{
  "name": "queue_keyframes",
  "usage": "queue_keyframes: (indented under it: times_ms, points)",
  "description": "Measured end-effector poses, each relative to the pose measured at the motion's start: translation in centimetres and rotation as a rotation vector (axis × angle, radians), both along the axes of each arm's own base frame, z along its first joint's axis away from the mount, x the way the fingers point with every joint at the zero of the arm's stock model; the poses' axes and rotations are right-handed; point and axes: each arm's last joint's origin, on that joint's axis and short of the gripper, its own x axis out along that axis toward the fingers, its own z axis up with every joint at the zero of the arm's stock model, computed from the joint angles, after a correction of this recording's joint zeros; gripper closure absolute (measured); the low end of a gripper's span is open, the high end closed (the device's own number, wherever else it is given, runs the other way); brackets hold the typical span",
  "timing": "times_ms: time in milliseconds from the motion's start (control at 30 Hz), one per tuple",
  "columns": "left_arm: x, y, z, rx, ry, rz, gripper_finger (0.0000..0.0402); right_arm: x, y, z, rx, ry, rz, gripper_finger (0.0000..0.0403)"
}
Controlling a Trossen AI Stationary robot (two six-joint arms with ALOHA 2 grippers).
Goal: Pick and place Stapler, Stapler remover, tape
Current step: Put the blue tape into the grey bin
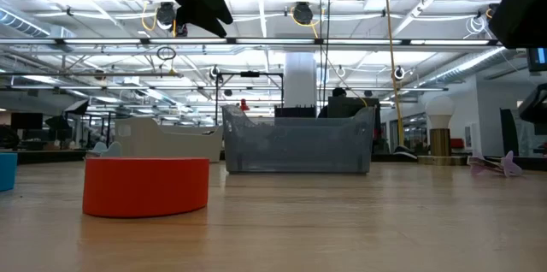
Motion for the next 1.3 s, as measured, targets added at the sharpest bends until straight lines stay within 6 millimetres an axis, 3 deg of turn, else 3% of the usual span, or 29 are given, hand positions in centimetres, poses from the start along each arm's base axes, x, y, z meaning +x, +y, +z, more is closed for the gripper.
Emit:
queue_keyframes:
  times_ms: [600, 1300]
  points:
    - [0.0, 0.0, 0.0, -0.01, -0.003, 0.01, 0.0183, 1.7, 0.2, -3.0, -0.025, 0.005, 0.207, 0.0287]
    - [0.0, 0.1, 0.0, 0.018, 0.005, 0.045, 0.0183, 2.4, -0.1, -1.2, 0.044, -0.058, 0.157, 0.0287]
